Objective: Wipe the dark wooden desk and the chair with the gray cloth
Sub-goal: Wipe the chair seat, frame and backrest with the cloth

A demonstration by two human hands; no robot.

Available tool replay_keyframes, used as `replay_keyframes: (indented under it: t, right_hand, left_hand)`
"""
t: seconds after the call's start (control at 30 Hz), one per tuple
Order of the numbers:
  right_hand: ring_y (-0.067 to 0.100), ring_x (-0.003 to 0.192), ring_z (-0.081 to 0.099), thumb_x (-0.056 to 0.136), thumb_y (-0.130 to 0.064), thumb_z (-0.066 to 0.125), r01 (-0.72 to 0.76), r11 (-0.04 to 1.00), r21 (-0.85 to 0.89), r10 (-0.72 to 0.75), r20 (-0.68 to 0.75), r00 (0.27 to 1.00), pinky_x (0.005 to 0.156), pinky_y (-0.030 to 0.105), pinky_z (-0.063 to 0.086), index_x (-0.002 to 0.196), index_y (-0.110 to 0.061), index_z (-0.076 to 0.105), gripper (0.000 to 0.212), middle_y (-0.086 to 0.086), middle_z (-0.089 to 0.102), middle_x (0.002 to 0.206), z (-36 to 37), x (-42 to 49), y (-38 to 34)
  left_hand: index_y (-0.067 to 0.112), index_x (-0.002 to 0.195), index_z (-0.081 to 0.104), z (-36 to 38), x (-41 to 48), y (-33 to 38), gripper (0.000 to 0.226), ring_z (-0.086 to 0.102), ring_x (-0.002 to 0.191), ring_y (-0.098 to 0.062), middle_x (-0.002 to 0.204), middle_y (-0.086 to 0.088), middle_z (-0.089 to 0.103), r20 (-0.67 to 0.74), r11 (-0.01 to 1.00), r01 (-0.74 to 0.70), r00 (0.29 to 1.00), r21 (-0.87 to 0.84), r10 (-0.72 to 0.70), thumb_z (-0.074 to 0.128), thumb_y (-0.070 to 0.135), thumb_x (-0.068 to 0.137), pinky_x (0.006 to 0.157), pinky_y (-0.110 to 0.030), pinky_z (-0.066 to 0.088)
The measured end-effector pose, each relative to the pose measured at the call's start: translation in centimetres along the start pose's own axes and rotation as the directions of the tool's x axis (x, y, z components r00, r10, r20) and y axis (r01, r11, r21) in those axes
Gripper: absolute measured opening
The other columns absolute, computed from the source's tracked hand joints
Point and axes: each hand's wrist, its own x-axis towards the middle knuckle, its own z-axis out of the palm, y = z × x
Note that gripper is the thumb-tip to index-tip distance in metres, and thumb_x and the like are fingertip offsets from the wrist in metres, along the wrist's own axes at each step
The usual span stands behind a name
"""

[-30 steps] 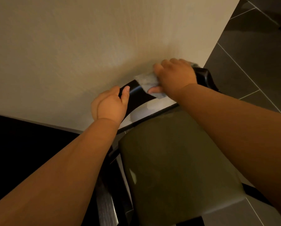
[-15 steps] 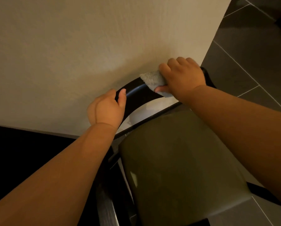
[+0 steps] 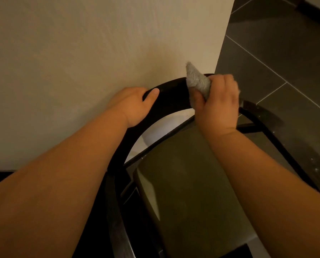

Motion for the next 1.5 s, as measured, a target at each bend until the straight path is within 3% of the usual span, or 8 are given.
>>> replay_keyframes:
  t: [0.33, 0.47, 0.57, 0.63, 0.93, 1.1, 1.27, 1.5]
  right_hand:
    - [0.027, 0.107, 0.061, 0.104, -0.06, 0.046, -0.833, 0.396, 0.387, 0.639, 0.535, 0.552, 0.096, 0.046, 0.052, 0.119, -0.016, 0.042, 0.047, 0.007, 0.058, 0.119, 8.0, -3.3, -8.2]
    - [0.037, 0.147, 0.039, 0.101, -0.072, 0.035, -0.907, 0.141, 0.397, 0.629, 0.671, 0.392, 0.119, 0.057, 0.036, 0.163, -0.012, 0.018, 0.088, 0.018, 0.034, 0.163, 10.3, -5.4, -11.0]
    - [0.032, 0.159, 0.021, 0.05, -0.111, 0.017, -0.92, 0.005, 0.391, 0.572, 0.754, 0.323, 0.126, 0.059, 0.022, 0.168, -0.021, 0.004, 0.15, 0.01, 0.016, 0.174, 11.6, -5.5, -10.9]
    - [0.03, 0.16, 0.018, 0.022, -0.116, 0.011, -0.94, -0.018, 0.34, 0.566, 0.778, 0.271, 0.127, 0.059, 0.02, 0.168, -0.021, 0.001, 0.175, 0.007, 0.012, 0.175, 11.0, -4.4, -11.3]
    - [0.029, 0.162, -0.001, 0.079, -0.099, 0.015, -0.914, 0.146, 0.38, 0.557, 0.731, 0.393, 0.129, 0.058, 0.011, 0.167, -0.022, -0.006, 0.119, 0.006, -0.007, 0.176, 8.3, -3.3, -12.8]
    - [0.03, 0.162, 0.007, 0.026, -0.118, 0.01, -0.907, -0.031, 0.421, 0.621, 0.719, 0.312, 0.125, 0.066, 0.012, 0.164, -0.042, -0.009, 0.158, -0.002, -0.003, 0.176, 8.0, -1.2, -13.3]
    - [0.022, 0.162, -0.01, 0.095, -0.084, 0.022, -0.917, 0.141, 0.373, 0.599, 0.705, 0.379, 0.127, 0.048, -0.008, 0.166, -0.019, -0.01, 0.102, 0.006, -0.012, 0.175, 7.3, -2.2, -13.0]
    - [0.03, 0.162, 0.001, 0.104, -0.07, 0.016, -0.94, 0.11, 0.322, 0.632, 0.707, 0.316, 0.129, 0.056, 0.002, 0.167, -0.017, -0.006, 0.086, 0.011, -0.005, 0.176, 7.3, -1.7, -11.7]
  left_hand:
    - [0.024, 0.069, 0.049, -0.5, -0.3, 0.3, 0.057, 0.051, 0.069, -0.023, 0.072, 0.0, 0.054, -0.004, 0.994, 0.005, 1.0, -0.111, -0.005, 0.025, 0.052, 0.112, 0.062, -0.036, 0.032]
    - [0.016, 0.069, 0.047, -0.8, -0.5, 0.5, 0.063, 0.048, 0.064, -0.02, 0.07, -0.005, 0.053, 0.018, 0.984, 0.049, 0.999, -0.171, -0.047, 0.021, 0.055, 0.112, 0.06, -0.037, 0.031]
    - [0.014, 0.069, 0.045, -1.1, -0.7, 0.5, 0.064, 0.049, 0.066, -0.023, 0.069, -0.006, 0.051, 0.024, 0.975, 0.052, 0.999, -0.217, -0.047, 0.021, 0.054, 0.112, 0.059, -0.037, 0.032]
    - [0.01, 0.076, 0.054, -1.1, -0.7, 0.5, 0.066, 0.055, 0.076, -0.026, 0.079, -0.009, 0.058, 0.033, 0.962, 0.072, 0.997, -0.264, -0.065, 0.021, 0.055, 0.112, 0.067, -0.038, 0.04]
    - [0.01, 0.108, 0.071, -0.9, -0.2, 0.3, 0.06, 0.064, 0.105, -0.03, 0.104, -0.01, 0.068, 0.067, 0.958, 0.116, 0.993, -0.264, -0.102, 0.027, 0.051, 0.113, 0.092, -0.038, 0.047]
    - [0.015, 0.095, 0.072, -0.5, -0.1, 0.1, 0.061, 0.066, 0.085, -0.028, 0.089, -0.006, 0.072, 0.05, 0.981, 0.056, 0.998, -0.186, -0.048, 0.029, 0.056, 0.111, 0.075, -0.039, 0.048]
    - [0.02, 0.08, 0.066, -0.5, -0.1, -0.1, 0.057, 0.062, 0.073, -0.02, 0.075, -0.001, 0.067, 0.058, 0.976, 0.062, 0.997, -0.207, -0.051, 0.032, 0.055, 0.11, 0.067, -0.037, 0.044]
    - [0.019, 0.061, 0.042, -0.9, -0.5, -0.1, 0.057, 0.039, 0.058, -0.017, 0.057, 0.002, 0.042, 0.054, 0.909, 0.142, 0.99, -0.392, -0.131, 0.046, 0.048, 0.11, 0.057, -0.034, 0.029]
